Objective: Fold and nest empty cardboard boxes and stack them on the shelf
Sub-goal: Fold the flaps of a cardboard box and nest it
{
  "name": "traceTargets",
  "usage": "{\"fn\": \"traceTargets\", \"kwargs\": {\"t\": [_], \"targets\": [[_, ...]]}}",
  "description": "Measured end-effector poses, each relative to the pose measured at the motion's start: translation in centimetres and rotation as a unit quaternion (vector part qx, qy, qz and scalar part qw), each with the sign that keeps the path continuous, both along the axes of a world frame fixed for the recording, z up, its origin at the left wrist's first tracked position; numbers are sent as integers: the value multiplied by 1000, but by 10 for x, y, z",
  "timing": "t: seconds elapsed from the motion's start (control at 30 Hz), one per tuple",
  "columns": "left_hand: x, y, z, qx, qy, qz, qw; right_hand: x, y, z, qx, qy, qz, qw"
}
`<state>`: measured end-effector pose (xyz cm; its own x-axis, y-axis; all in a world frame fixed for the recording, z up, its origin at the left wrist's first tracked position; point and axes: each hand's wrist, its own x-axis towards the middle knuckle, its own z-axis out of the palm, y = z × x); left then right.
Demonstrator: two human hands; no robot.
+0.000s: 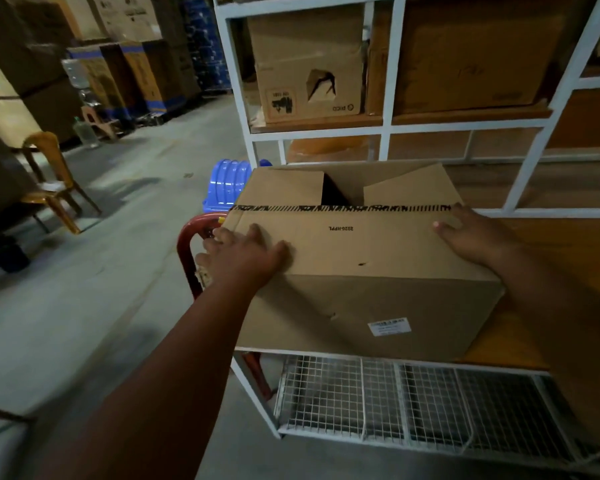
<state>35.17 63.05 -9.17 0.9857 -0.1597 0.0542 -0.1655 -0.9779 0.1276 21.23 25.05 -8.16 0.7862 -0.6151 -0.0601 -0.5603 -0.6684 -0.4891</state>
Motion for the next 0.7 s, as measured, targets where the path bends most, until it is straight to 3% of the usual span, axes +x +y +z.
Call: {"fn": "traceTargets", "kwargs": {"t": [0.27, 0.7], "targets": [[39, 0, -4, 22, 20, 0, 1000, 37, -10, -11, 4, 23, 0, 1000], [42, 48, -1, 2, 44, -39, 998, 30, 33, -23, 39, -18, -27, 999]]}}
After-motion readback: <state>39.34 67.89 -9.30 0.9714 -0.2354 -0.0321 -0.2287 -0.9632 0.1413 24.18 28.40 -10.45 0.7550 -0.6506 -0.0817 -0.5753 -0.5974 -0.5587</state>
